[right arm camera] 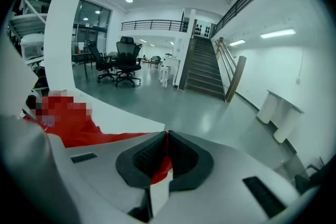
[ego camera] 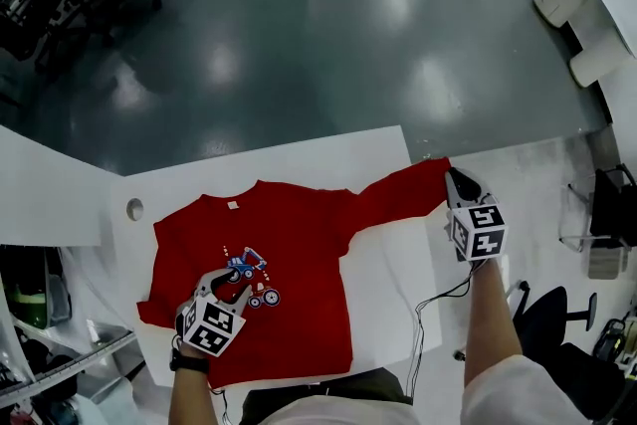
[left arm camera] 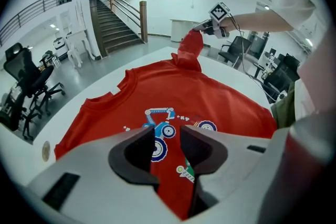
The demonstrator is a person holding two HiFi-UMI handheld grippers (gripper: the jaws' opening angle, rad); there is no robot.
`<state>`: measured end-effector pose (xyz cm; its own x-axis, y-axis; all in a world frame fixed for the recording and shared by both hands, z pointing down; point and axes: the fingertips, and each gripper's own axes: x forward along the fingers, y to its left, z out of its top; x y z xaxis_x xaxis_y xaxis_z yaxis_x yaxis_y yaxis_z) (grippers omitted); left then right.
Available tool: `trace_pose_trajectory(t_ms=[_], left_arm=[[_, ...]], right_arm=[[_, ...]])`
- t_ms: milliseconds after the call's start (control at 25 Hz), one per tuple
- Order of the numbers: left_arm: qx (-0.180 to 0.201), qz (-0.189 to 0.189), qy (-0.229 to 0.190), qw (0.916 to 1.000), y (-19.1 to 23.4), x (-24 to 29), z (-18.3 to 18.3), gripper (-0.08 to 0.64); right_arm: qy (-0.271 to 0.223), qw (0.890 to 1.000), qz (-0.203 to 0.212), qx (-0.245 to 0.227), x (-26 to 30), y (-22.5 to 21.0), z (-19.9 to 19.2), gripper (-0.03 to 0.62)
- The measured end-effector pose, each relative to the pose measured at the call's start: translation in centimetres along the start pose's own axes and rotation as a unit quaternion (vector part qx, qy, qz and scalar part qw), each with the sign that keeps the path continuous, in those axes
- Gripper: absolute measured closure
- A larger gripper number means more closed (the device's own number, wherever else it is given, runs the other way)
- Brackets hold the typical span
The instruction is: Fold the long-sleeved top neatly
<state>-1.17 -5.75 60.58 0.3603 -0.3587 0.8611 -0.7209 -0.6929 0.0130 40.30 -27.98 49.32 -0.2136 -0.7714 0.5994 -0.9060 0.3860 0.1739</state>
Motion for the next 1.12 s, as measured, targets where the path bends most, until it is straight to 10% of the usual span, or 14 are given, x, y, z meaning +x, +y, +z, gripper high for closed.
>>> trace_pose_trajectory(t_ms=[760, 1120], left_arm=[[0.021, 0.001, -0.031, 0.9993, -1.5, -4.2, 0.7, 0.405], [0.024, -0.001, -0.035, 0.9991, -1.6, -5.1, 0.0, 0.405]], right_arm=[[-0.121, 0.985, 0.027, -0.118, -14.2, 2.5, 9.1, 0.572], [-0.104, 0.985, 0.044, -0.129, -15.5, 3.7, 8.1, 0.572]])
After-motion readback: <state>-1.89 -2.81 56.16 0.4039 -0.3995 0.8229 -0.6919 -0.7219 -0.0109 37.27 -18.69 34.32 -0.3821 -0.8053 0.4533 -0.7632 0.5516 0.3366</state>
